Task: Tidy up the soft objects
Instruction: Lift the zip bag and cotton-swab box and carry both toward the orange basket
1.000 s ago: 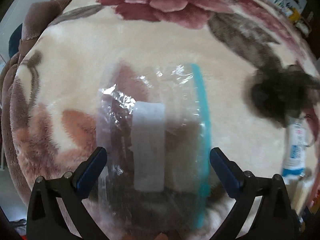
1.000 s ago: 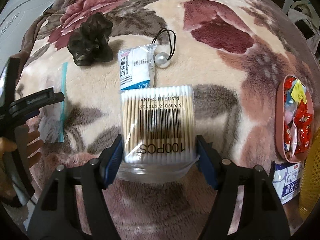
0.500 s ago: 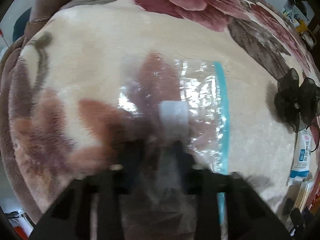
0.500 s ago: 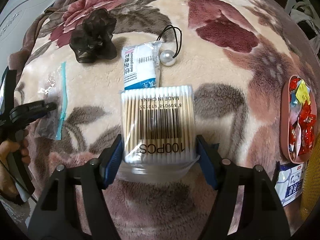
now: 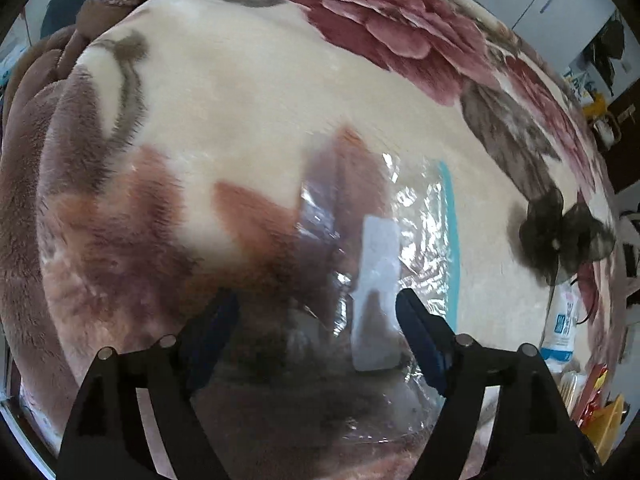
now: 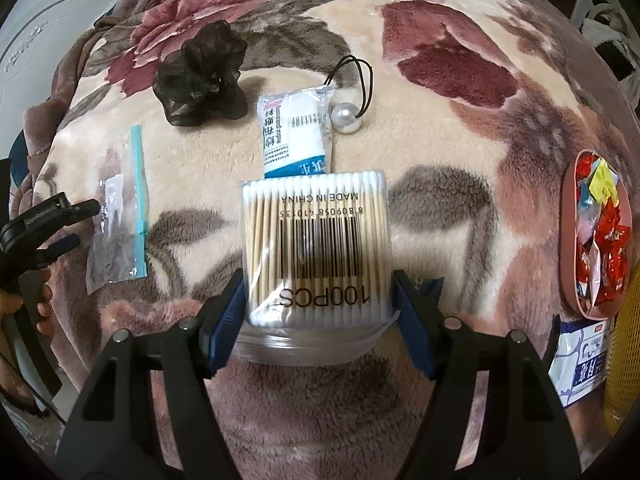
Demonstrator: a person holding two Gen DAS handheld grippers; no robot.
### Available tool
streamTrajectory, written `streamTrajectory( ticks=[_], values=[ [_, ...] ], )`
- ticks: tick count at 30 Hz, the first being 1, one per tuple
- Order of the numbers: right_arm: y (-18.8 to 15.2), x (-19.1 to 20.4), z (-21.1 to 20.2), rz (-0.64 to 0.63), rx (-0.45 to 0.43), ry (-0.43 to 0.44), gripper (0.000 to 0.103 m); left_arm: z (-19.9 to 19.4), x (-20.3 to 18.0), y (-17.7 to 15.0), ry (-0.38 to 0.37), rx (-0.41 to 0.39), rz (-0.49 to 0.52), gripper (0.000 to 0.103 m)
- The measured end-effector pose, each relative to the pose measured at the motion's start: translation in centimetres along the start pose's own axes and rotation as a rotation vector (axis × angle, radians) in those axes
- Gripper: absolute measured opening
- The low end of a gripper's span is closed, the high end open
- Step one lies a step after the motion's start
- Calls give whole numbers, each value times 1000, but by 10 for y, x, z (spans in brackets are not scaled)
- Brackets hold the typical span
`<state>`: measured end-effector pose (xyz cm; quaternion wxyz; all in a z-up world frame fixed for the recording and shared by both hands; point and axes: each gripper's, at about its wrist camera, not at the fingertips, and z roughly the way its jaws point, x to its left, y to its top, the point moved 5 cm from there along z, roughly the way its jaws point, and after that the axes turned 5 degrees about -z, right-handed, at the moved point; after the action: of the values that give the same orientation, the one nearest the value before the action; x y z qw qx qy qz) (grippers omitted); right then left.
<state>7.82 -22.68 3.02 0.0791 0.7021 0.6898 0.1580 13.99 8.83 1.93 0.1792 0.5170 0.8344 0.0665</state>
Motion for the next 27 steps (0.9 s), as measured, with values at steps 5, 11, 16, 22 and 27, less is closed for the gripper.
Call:
streamTrajectory(
  ticks=[5, 11, 16, 22, 27],
  values=[
    [3, 2, 4, 0, 2, 3, 71, 34, -12, 20, 7, 64, 22, 94],
    [3, 1, 11, 2, 13, 3, 71, 29, -53, 14, -211, 75, 44, 96],
    [3, -3, 9, 7, 8, 5, 71, 28, -86, -6, -300, 103, 123, 96],
    [2, -12, 8, 22, 2, 6, 71, 38, -82, -11, 44, 52, 214, 95],
    [3, -13, 11, 28, 3, 8, 72, 53, -76, -16, 213, 64, 279, 97]
  ],
)
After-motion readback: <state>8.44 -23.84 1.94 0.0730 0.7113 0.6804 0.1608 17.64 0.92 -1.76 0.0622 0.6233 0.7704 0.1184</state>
